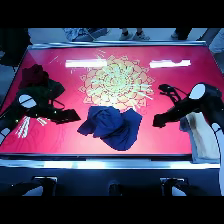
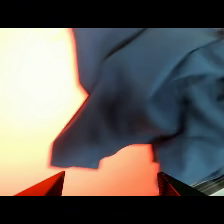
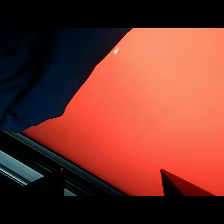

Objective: Fold the shirts.

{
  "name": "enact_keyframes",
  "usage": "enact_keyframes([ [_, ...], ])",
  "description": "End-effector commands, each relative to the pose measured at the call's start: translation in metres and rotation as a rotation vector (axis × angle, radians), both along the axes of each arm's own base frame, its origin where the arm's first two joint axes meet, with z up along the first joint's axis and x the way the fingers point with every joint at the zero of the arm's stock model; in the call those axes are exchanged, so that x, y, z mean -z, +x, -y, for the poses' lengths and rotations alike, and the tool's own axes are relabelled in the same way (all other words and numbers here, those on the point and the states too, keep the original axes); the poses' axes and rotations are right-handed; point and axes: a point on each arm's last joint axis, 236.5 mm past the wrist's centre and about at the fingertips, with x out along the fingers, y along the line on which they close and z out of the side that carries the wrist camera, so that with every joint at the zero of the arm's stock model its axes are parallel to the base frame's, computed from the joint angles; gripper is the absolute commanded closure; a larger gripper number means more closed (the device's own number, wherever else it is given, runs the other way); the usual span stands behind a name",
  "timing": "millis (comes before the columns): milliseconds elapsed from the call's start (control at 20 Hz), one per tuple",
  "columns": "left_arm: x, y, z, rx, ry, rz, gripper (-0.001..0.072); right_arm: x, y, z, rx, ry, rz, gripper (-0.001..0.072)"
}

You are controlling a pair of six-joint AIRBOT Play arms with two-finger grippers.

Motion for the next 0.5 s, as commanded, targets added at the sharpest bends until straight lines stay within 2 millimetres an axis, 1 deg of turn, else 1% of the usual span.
enact_keyframes([
  [0, 0.048, -0.02, -0.027, -0.055, 0.069, -0.085, 0.0081, 0.021, -0.019, -0.02, -0.014, 0.09, -0.08, 0.0028],
  [50, 0.057, -0.019, -0.021, -0.072, 0.055, -0.082, 0.0098, 0.025, -0.025, -0.024, -0.024, 0.109, -0.094, 0.0028],
  [100, 0.064, -0.017, -0.015, -0.084, 0.046, -0.079, 0.0098, 0.029, -0.029, -0.027, -0.022, 0.123, -0.11, 0.0026],
  [250, 0.079, -0.016, 0.006, -0.044, 0.035, -0.078, 0.0098, 0.044, -0.031, -0.032, 0.012, 0.145, -0.114, 0.001],
  [350, 0.086, -0.014, 0.02, -0.012, 0.031, -0.062, 0.0114, 0.053, -0.029, -0.049, 0.068, 0.221, -0.12, 0.001],
  [450, 0.089, -0.007, 0.026, -0.011, 0.039, -0.024, 0.0124, 0.063, -0.025, -0.064, 0.134, 0.299, -0.134, 0.0011],
])
